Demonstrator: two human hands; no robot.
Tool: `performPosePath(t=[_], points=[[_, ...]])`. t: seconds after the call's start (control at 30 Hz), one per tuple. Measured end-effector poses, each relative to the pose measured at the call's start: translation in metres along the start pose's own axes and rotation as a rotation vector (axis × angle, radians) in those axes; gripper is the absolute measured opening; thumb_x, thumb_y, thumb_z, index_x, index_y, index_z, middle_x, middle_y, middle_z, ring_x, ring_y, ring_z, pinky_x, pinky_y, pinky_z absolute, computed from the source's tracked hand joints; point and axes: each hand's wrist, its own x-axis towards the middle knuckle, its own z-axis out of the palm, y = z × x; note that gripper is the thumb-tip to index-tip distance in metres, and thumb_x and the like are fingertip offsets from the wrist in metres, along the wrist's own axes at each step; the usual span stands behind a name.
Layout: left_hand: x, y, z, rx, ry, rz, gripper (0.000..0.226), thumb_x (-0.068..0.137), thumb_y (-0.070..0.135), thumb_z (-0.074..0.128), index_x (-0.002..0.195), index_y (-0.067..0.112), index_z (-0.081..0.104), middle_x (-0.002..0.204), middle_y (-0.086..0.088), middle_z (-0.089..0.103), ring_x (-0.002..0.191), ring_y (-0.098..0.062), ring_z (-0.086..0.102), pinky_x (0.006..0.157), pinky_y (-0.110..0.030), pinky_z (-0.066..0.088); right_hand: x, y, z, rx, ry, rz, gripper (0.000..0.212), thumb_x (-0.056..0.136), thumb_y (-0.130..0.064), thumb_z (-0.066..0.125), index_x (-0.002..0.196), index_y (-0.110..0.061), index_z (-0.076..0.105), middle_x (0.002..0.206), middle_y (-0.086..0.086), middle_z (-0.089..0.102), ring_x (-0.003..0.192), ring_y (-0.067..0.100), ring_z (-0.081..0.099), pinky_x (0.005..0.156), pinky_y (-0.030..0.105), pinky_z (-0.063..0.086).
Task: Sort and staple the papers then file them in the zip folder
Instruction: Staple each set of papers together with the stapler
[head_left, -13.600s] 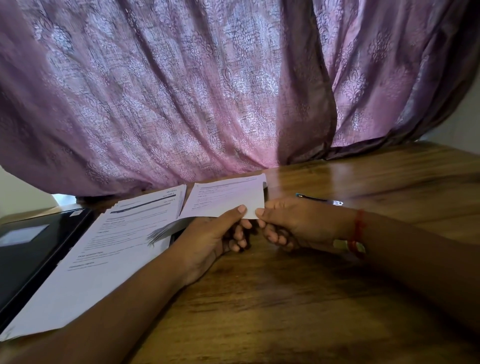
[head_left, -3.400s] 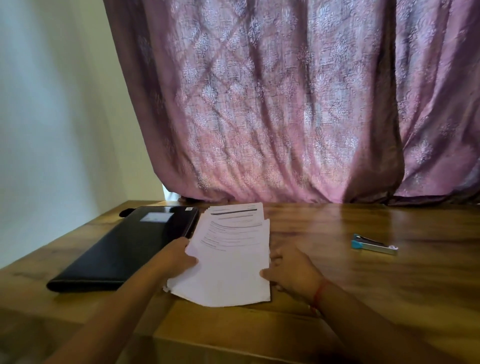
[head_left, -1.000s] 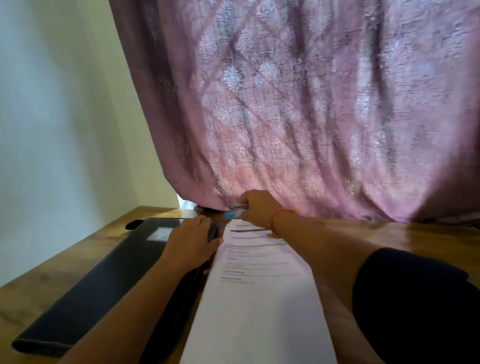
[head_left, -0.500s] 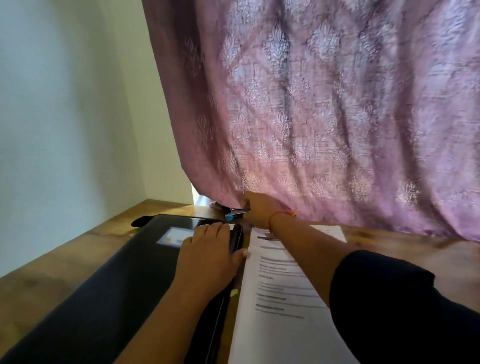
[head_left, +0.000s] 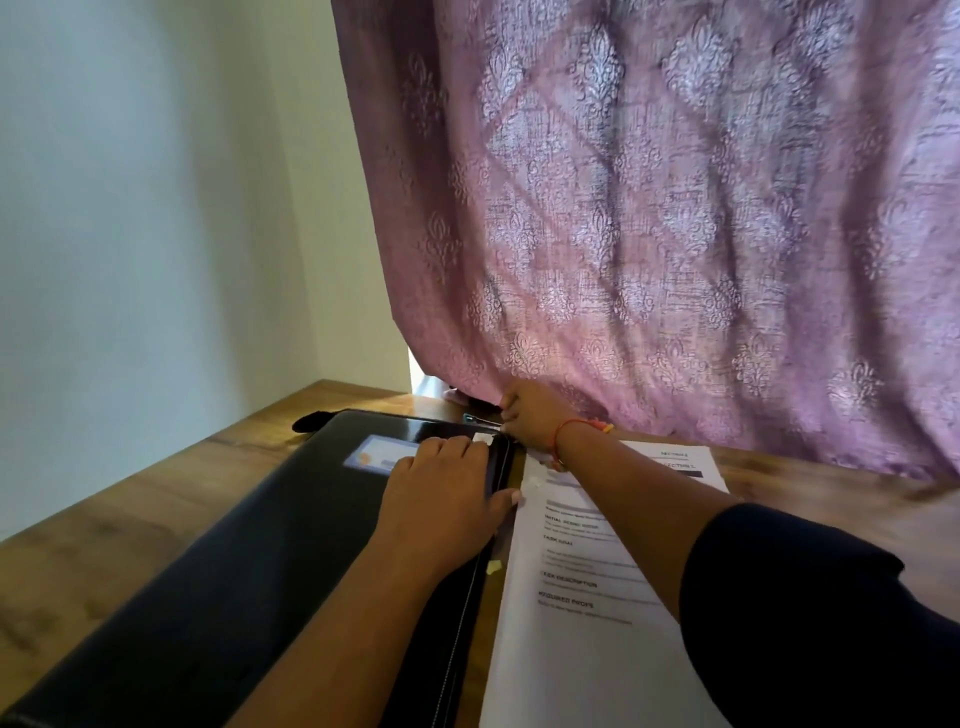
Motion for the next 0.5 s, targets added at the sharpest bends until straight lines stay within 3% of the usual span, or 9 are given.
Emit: performPosePath(t=[0.2,0.27,0.33,0.4,0.5], points=[[-0.005,0.013,-0.008,-0.027,-0.077,0.038,0.050,0.097,0.063,0.047,0.125,0.023,0.056,0.129,0.004,0.059,0.119,-0.016,0.051,0.102,-0.036,0.046,-0.064,0.003,-0.050,-0.071,0.056,-0.025,0.009,0.088,-0.009,0.064,0.095,-0.013,0.060,0.095,0.005,0.063,0.091,0.024,0.060,0.079,0.032,0.049],[-0.009,0.019,-0.013,-0.025,-0.074,0.047,0.046,0.098,0.060,0.048,0.121,0.022,0.058,0.127,0.003,0.059,0.116,-0.015,0.051,0.099,-0.034,0.046,-0.100,0.007,-0.069,-0.164,0.031,-0.040,0.019,0.091,-0.018,0.065,0.108,-0.013,0.060,0.102,0.005,0.061,0.095,0.023,0.056,0.076,0.027,0.041],[-0.013,0.027,-0.019,-0.021,-0.071,0.054,0.045,0.099,0.058,0.048,0.121,0.020,0.059,0.127,0.001,0.059,0.116,-0.017,0.050,0.098,-0.033,0.045,-0.140,0.014,-0.085,-0.237,0.005,-0.027,0.031,0.092,-0.026,0.064,0.121,-0.015,0.059,0.116,0.006,0.064,0.105,0.024,0.058,0.082,0.027,0.043],[-0.018,0.036,-0.024,0.020,-0.092,0.065,0.048,0.099,0.057,0.047,0.125,0.019,0.058,0.128,-0.004,0.059,0.118,-0.021,0.050,0.099,-0.036,0.046,-0.174,0.025,-0.094,-0.327,-0.007,0.026,0.038,0.092,-0.038,0.061,0.123,-0.017,0.059,0.124,0.006,0.064,0.113,0.025,0.058,0.092,0.030,0.043],[-0.027,0.051,-0.026,0.064,-0.185,0.042,0.055,0.099,0.059,0.045,0.126,0.014,0.061,0.126,-0.008,0.059,0.119,-0.025,0.048,0.099,-0.038,0.045,-0.221,0.044,-0.101,-0.449,-0.012,0.154,0.050,0.092,-0.054,0.051,0.122,-0.015,0.059,0.124,0.008,0.063,0.113,0.026,0.058,0.093,0.032,0.046]])
